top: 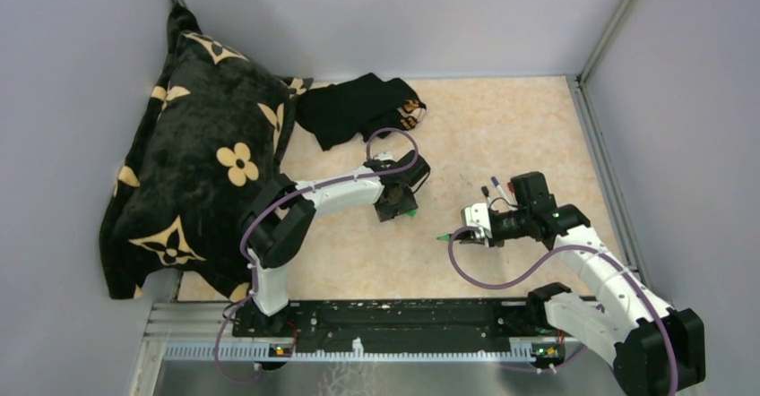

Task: Insert the pens into the pen caps
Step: Insert the pen cap onto the pen.

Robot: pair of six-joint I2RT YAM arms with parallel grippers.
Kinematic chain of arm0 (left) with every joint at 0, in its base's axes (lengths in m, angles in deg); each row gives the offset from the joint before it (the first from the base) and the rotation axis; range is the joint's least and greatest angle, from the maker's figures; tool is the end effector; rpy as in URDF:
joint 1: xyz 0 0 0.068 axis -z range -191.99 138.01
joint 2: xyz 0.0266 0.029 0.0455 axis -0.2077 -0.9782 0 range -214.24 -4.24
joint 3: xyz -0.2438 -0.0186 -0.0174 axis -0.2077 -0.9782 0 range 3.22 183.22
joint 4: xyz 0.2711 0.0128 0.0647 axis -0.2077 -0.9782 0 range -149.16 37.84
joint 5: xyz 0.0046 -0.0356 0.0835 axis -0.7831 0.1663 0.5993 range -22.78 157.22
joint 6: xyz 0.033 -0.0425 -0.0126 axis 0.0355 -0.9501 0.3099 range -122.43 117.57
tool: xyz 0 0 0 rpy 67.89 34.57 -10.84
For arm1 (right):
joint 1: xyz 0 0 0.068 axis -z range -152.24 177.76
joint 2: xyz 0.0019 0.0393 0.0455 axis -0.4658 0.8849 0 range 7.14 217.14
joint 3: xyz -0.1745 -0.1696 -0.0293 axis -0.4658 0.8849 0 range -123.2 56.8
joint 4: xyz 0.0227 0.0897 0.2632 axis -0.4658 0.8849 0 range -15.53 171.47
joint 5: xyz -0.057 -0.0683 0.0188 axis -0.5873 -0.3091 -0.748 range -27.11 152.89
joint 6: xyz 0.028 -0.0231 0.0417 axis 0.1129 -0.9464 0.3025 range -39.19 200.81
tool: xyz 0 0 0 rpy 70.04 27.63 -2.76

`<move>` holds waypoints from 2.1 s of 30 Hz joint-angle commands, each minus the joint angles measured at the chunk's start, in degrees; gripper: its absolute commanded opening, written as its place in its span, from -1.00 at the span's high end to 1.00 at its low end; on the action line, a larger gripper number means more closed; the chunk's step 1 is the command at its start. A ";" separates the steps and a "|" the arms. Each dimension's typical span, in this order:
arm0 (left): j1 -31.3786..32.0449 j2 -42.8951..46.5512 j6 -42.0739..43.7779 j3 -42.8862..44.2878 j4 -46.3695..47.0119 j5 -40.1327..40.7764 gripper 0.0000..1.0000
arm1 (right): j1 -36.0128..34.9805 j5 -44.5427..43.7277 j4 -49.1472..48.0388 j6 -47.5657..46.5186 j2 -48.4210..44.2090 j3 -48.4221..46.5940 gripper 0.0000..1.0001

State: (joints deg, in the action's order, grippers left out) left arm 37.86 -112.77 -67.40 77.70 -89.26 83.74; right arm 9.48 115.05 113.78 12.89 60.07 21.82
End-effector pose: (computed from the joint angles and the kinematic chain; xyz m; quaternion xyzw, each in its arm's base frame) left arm 0.2548 -0.2854 0.1345 -0.1518 0.9647 -0.0602 0.2067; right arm 0.1805 0.0910 0.1954 -0.6793 0.5445 0.2766 0.4069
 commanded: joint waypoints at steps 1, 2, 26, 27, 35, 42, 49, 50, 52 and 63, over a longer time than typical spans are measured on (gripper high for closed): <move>1.20 1.20 -1.34 0.72 -2.14 1.96 -0.20 | 0.44 1.88 0.15 -0.69 -0.78 -2.31 1.00; 1.29 1.70 -1.50 0.20 -1.45 1.76 -0.20 | 0.44 1.85 0.16 -0.70 -0.80 -2.29 1.00; 1.92 1.03 -24.63 -1.23 1.67 2.66 -0.17 | 0.46 2.12 0.33 -0.60 -1.03 -2.24 1.00; 1.92 0.54 -24.66 -1.00 1.82 2.45 -0.18 | 0.45 2.12 0.26 -0.63 -1.01 -2.22 1.00; 1.83 -2.94 -24.75 2.70 0.15 2.57 -0.18 | 0.45 2.06 0.15 -0.56 -0.90 -2.11 1.00; 1.62 -6.76 -24.07 5.97 -3.73 2.29 -0.16 | 0.44 2.32 0.32 -0.74 -0.77 -2.16 1.00; 0.89 -9.41 -18.04 8.93 -5.62 2.59 -0.07 | 0.46 1.99 0.50 -0.98 -1.64 -2.24 1.00; 0.81 -9.62 -16.95 9.19 -5.68 2.61 -0.05 | 0.49 1.98 0.50 -0.94 -1.75 -2.20 1.00; 0.65 -9.81 -14.36 9.20 -5.31 2.55 0.01 | 0.46 1.98 0.50 -0.92 -1.77 -2.20 1.00; 0.04 -10.68 5.51 7.95 -1.39 1.14 0.07 | 0.44 1.88 0.69 -1.09 -2.38 -2.20 1.00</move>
State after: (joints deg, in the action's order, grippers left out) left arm 38.73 -120.53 -71.68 86.66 -90.40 85.02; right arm 9.48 115.22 114.57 12.43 59.20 21.82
